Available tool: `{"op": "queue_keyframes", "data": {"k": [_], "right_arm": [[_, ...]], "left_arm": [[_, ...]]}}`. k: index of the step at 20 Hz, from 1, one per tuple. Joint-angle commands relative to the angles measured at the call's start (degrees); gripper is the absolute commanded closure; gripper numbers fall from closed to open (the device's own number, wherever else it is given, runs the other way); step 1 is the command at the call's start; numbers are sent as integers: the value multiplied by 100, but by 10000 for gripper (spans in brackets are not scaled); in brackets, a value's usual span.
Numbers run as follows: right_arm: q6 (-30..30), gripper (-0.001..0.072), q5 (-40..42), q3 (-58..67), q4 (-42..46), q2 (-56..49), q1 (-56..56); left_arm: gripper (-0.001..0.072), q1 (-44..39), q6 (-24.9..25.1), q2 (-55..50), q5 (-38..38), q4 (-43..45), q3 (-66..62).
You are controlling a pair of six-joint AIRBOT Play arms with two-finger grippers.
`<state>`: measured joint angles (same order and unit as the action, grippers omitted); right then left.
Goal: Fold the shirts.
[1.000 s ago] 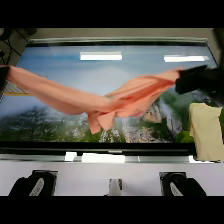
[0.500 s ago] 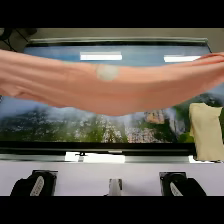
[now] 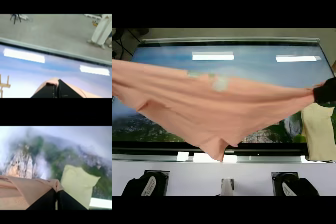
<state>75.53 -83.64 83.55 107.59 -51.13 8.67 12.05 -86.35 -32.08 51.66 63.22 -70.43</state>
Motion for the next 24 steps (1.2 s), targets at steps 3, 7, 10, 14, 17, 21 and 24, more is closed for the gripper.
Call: {"op": "queue_keyframes", "data": {"k": [3, 7, 10, 14, 17, 21, 24], "right_arm": [[1329, 687, 2450, -1891, -297, -1281, 0], [2542, 686, 3679, -1921, -741, -2275, 0], [2079, 340, 3543, -1915, -1521, -2459, 0], [44, 197, 2337, -1655, -2653, -2166, 0], [-835, 141, 1838, -1976, -4170, -2251, 0], [-848, 70, 2159, -3005, -5602, -2767, 11], [-911, 51, 2326, -3272, -6255, -3272, 63]], "left_arm": [[672, -640, 17, -249, -538, -435, 1845], [672, -1034, 17, -555, -866, -435, 2140], [672, -1064, 22, -616, -863, -431, 2140], [671, -1067, 22, -614, -859, -433, 2140], [672, -1067, 20, -614, -861, -435, 2140], [671, -1067, 20, -599, -855, -439, 2138], [671, -1067, 20, -588, -855, -483, 2140]]}}
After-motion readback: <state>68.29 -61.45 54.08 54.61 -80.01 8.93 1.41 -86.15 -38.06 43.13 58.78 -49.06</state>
